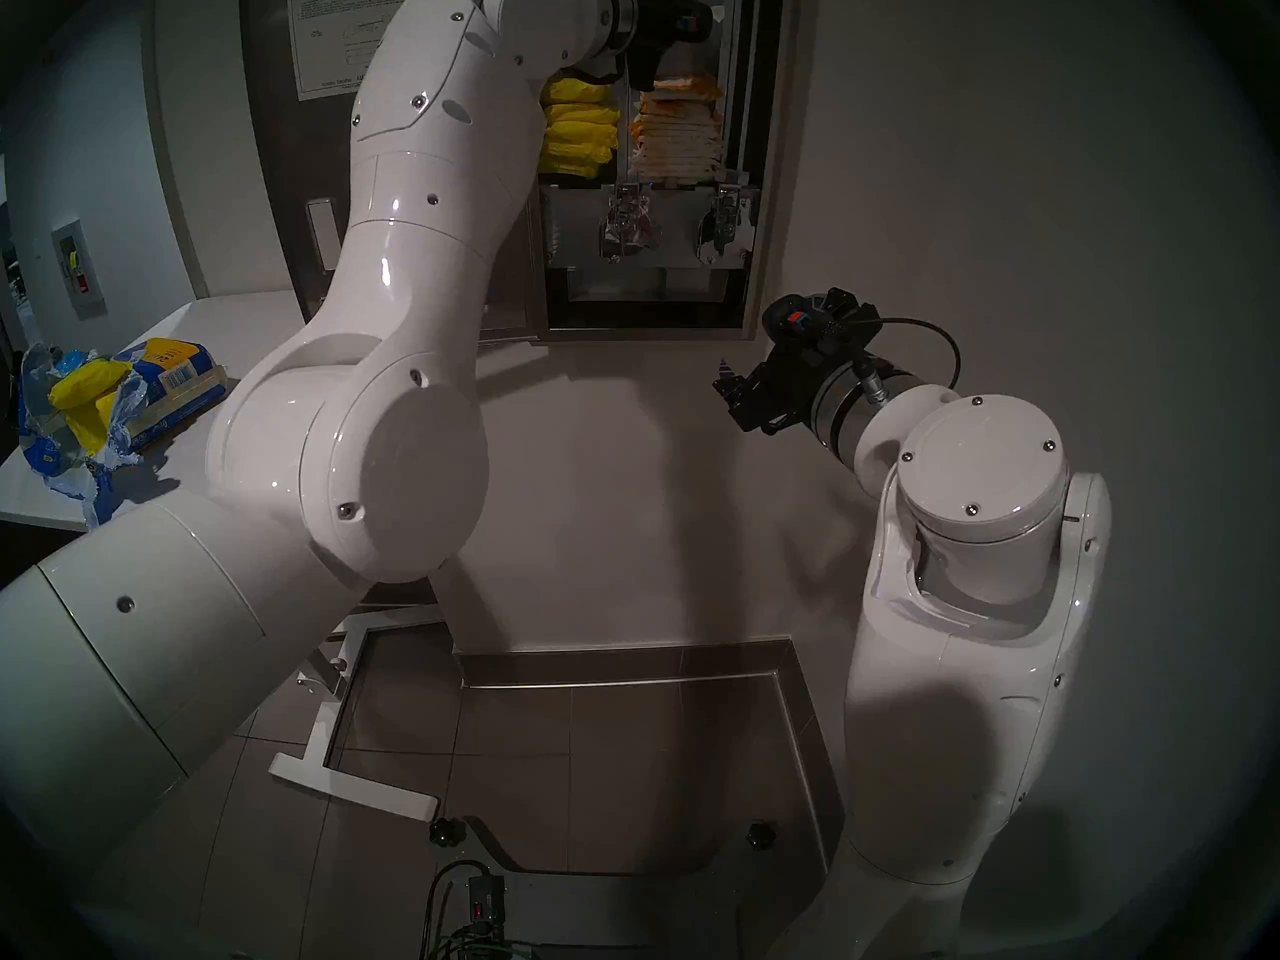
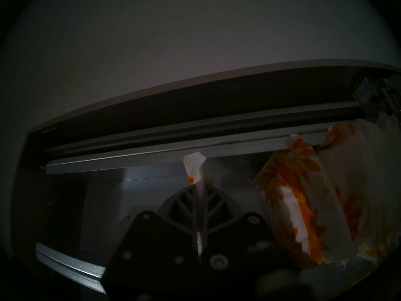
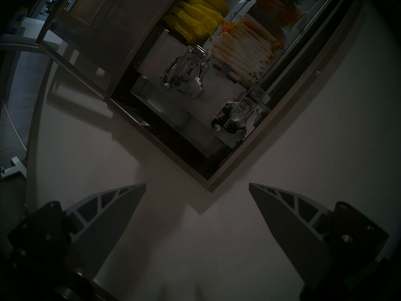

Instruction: Open the dispenser door, put the pads inside, close the door

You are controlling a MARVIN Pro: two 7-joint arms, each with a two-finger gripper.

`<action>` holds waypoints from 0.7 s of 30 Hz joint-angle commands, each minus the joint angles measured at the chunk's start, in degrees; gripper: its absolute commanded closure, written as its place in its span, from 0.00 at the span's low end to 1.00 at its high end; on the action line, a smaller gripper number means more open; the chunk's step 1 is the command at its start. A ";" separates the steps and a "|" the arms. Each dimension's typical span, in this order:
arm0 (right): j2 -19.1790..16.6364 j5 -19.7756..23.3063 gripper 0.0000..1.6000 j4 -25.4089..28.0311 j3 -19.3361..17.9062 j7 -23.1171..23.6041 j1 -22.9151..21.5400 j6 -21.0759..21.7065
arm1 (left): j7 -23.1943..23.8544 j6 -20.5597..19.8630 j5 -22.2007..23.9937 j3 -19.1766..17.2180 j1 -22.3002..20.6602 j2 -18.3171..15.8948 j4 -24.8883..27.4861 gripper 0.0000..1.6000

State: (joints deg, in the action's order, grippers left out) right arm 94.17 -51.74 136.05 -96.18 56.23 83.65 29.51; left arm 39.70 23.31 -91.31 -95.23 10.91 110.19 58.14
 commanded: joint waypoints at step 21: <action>0.03 -0.05 0.00 1.78 0.15 -0.67 -1.06 0.38 | 6.59 -2.40 -1.90 0.26 -3.59 -1.12 -2.80 1.00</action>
State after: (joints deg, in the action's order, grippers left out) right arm 94.17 -51.75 136.12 -96.15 56.16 83.65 29.77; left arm 47.98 21.27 -92.93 -94.67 10.62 110.17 55.51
